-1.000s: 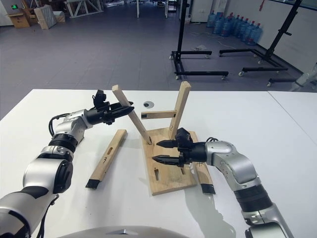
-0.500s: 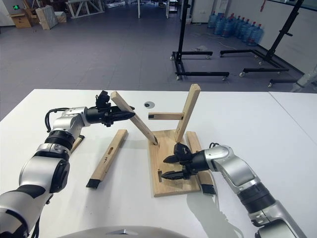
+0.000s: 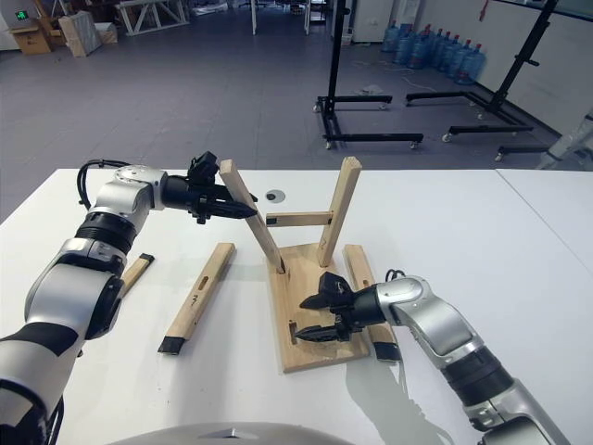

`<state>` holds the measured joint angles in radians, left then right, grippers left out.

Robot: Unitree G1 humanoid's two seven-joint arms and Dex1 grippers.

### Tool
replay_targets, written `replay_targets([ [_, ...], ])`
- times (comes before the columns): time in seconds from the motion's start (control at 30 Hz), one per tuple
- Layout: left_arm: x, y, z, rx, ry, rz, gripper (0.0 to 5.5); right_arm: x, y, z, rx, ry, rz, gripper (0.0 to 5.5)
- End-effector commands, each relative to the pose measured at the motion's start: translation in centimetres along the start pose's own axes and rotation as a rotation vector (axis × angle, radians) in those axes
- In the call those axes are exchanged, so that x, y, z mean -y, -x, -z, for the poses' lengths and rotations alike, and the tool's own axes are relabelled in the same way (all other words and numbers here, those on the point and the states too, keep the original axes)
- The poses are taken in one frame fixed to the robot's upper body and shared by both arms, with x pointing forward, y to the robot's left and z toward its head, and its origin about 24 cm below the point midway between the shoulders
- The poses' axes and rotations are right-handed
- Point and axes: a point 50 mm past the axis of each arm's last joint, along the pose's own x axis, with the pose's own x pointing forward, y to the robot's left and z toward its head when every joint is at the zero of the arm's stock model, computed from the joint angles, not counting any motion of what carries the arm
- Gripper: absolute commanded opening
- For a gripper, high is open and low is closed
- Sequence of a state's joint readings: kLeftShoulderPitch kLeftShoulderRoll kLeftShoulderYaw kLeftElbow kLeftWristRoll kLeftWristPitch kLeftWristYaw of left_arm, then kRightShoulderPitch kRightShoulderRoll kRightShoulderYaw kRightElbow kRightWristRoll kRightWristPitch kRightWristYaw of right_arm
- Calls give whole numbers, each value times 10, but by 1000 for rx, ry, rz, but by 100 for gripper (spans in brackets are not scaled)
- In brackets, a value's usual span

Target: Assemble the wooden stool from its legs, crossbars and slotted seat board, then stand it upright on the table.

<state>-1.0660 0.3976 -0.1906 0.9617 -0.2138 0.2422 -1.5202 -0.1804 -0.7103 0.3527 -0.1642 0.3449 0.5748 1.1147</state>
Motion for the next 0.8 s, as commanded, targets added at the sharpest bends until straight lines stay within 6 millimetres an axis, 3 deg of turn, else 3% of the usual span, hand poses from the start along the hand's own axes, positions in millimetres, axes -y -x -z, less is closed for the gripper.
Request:
replay_targets([
  [0.03, -6, 6, 20, -208, 46, -120, 202, -8, -5, 30, -97, -107, 6, 333],
  [0.53, -9, -1, 22, -359, 4, -156, 202, -39, -18, 43, -119, -183, -21, 333],
  [0.8, -4, -11, 41, -396, 35, -98, 202, -35, -19, 38, -97, -167, -5, 333],
])
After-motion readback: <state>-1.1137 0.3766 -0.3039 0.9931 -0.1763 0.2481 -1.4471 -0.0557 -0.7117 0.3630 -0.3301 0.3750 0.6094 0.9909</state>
